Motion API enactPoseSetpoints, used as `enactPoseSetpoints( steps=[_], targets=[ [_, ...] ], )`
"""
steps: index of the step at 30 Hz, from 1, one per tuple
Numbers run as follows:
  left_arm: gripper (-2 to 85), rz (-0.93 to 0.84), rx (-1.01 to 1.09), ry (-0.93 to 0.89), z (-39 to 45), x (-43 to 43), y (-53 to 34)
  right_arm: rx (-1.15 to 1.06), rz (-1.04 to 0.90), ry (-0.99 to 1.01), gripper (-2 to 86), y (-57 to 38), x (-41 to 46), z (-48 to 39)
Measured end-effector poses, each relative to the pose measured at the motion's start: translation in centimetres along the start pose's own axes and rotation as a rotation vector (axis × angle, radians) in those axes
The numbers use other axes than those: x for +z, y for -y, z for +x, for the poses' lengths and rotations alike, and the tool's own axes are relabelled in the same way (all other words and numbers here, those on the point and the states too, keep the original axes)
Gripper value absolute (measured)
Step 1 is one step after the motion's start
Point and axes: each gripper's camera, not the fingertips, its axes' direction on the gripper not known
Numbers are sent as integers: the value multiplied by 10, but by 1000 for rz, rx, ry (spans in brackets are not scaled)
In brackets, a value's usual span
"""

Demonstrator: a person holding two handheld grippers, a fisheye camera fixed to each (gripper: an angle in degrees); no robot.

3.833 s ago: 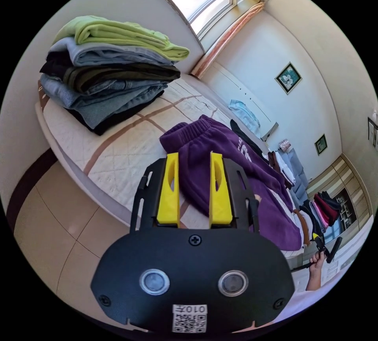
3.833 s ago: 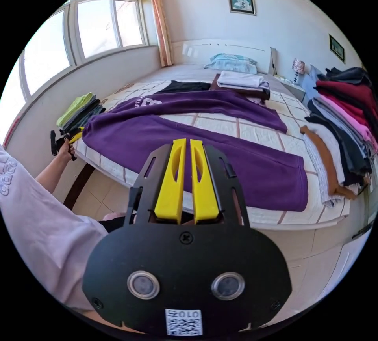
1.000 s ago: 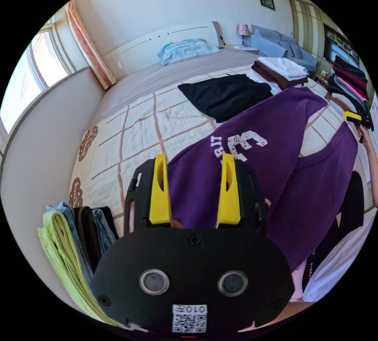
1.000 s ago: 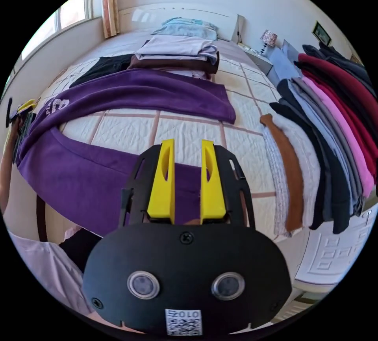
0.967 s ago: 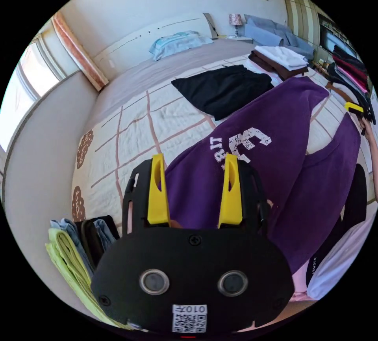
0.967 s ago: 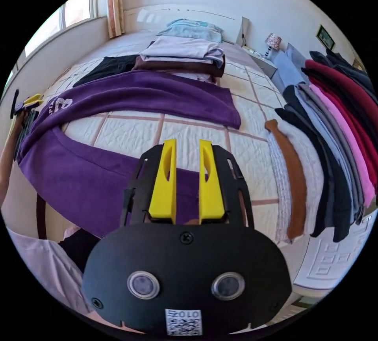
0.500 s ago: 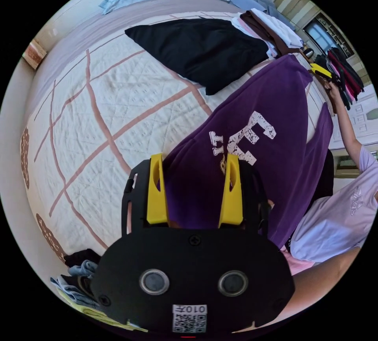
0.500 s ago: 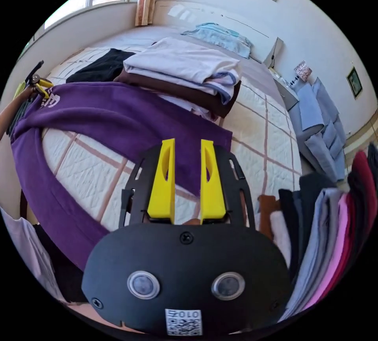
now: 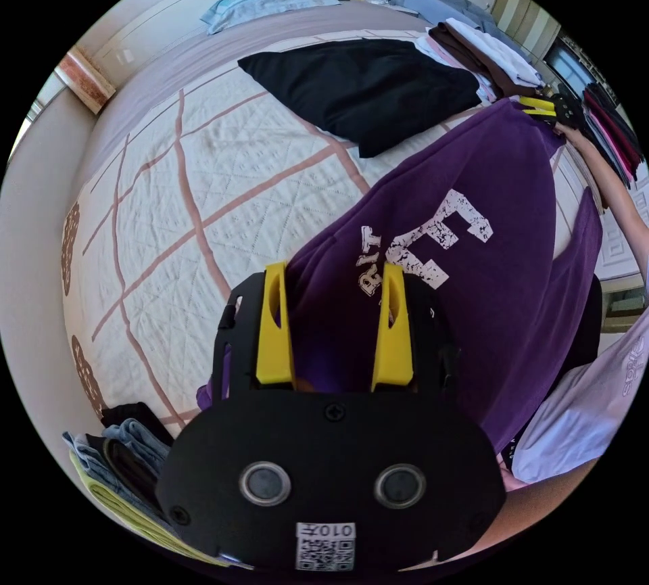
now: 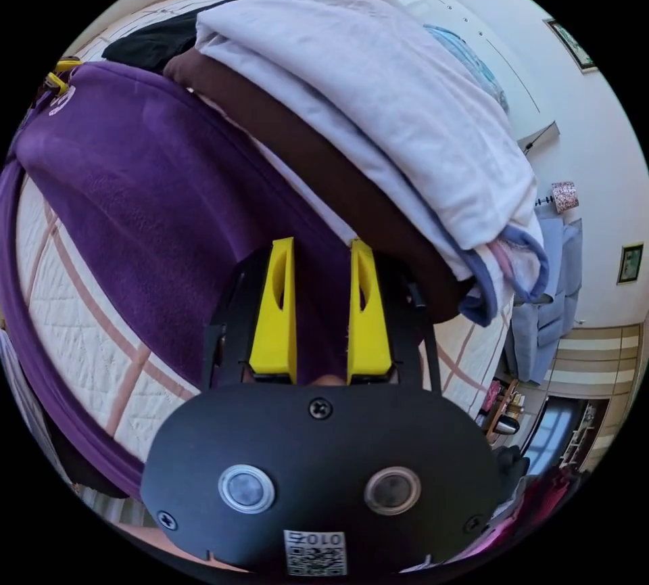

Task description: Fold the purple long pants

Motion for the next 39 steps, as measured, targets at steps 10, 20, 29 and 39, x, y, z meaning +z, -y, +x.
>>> enactPoseSetpoints(
  steps=[10,20,29,39],
  targets=[
    [84,263,-24,142,22,-81,-68,147,185,-19,24,-93,-126,13],
    [58,692,-83,204,130,-144,-331,286,425,45,33,-341,-217,-69],
    [66,516,-233,20,138,-80,-429,727,387,433,54,-456,-165,-75],
    [93,898,-747,-503,38,-88,-550,1313,639,732,103,-556,-159,-2]
  ],
)
